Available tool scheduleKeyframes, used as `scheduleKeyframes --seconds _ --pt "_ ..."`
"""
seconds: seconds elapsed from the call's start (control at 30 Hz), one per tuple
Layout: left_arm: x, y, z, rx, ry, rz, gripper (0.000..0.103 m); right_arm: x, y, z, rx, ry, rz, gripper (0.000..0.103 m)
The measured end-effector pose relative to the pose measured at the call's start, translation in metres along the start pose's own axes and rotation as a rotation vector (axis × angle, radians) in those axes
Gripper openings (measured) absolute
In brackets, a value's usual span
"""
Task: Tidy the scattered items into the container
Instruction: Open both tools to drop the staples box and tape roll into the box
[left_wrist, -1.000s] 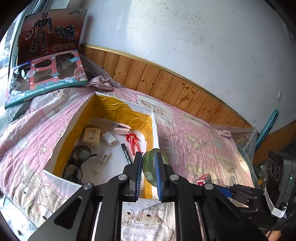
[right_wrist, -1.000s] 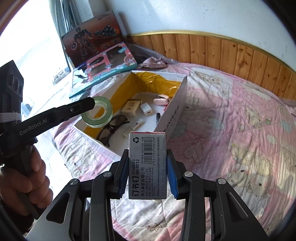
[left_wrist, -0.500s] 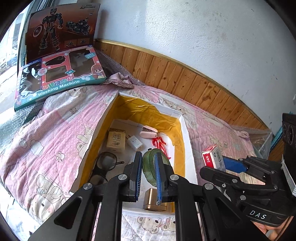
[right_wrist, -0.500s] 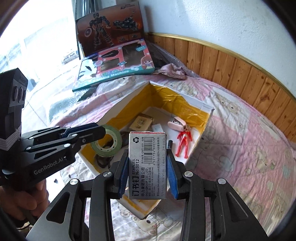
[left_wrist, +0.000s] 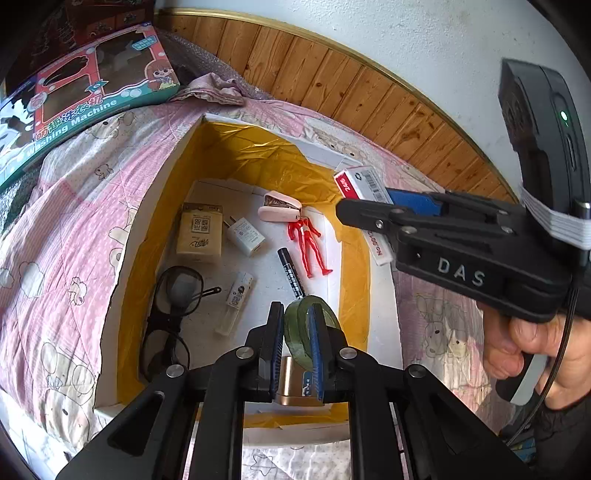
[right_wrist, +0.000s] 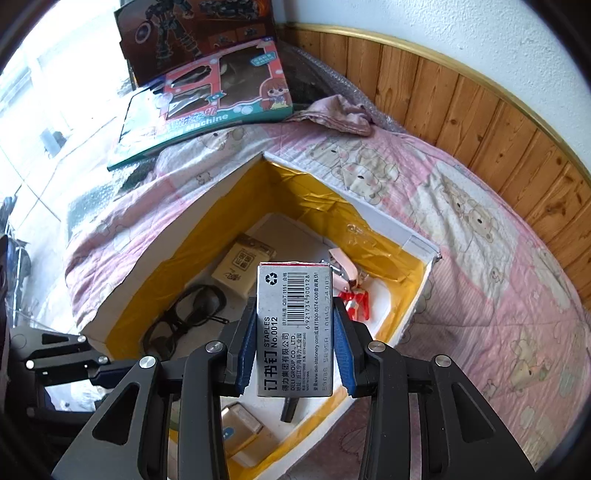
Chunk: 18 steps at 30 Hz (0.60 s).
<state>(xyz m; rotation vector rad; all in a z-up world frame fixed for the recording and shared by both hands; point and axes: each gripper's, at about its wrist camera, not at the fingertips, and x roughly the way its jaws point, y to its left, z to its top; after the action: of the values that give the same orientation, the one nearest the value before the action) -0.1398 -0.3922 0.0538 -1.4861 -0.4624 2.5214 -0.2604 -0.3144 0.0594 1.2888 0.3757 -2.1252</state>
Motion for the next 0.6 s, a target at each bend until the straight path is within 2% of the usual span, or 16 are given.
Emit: scheduleKeyframes --seconds 0.23,0.53,0.57,0.6 --pt "0.011 0.005 0.007 -0.002 0.065 -0.005 0.014 0.038 -0.006 0.030 0.043 0.075 0.083 0.039" --pt "0.029 0.009 0.019 -0.017 0.090 0.012 0.015 0.062 -0.003 0.040 -0.004 0.119 0.079 0.041" --pt "0.031 0.009 0.020 -0.009 0.093 0.010 0.020 0.061 -0.004 0.038 -0.013 0.117 0.060 0.049" --pt "0.031 0.009 0.020 -0.004 0.089 0.023 0.030 0.061 -0.004 0.036 -0.020 0.120 0.047 0.058"
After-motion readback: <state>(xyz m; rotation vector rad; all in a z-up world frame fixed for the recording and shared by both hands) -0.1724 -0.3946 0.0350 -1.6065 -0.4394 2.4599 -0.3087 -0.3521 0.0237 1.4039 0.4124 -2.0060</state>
